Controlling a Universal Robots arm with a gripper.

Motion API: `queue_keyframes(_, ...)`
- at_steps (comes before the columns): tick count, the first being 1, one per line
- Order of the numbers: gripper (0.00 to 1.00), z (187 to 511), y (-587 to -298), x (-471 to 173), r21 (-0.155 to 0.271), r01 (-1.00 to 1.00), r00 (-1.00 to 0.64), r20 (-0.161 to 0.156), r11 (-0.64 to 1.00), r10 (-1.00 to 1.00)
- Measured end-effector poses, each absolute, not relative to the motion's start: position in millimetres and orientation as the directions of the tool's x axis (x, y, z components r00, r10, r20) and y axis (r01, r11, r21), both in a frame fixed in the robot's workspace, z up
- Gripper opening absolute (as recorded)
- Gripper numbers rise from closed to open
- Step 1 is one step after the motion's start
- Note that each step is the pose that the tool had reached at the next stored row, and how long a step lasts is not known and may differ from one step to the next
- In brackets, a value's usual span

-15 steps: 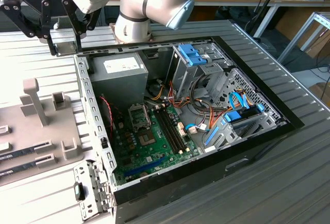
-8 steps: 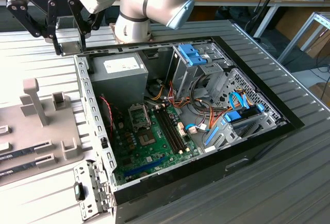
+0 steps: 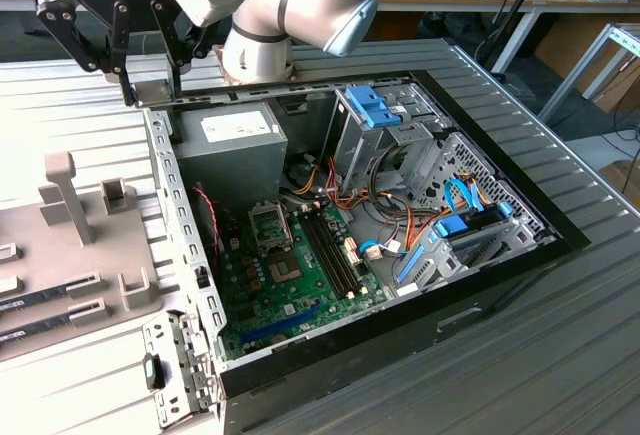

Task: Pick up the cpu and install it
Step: 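Pick up the cpu and move it towards the insertion slot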

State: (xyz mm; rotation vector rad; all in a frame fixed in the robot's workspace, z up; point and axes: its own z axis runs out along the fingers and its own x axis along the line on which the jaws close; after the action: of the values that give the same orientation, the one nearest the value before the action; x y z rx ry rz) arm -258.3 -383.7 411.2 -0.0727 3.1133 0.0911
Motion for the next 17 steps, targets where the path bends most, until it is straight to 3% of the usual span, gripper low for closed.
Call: queue_keyframes(17,0.47,410,-385,-241,0.058,-0.047,-0.999,-0.027,0.997,-0.046)
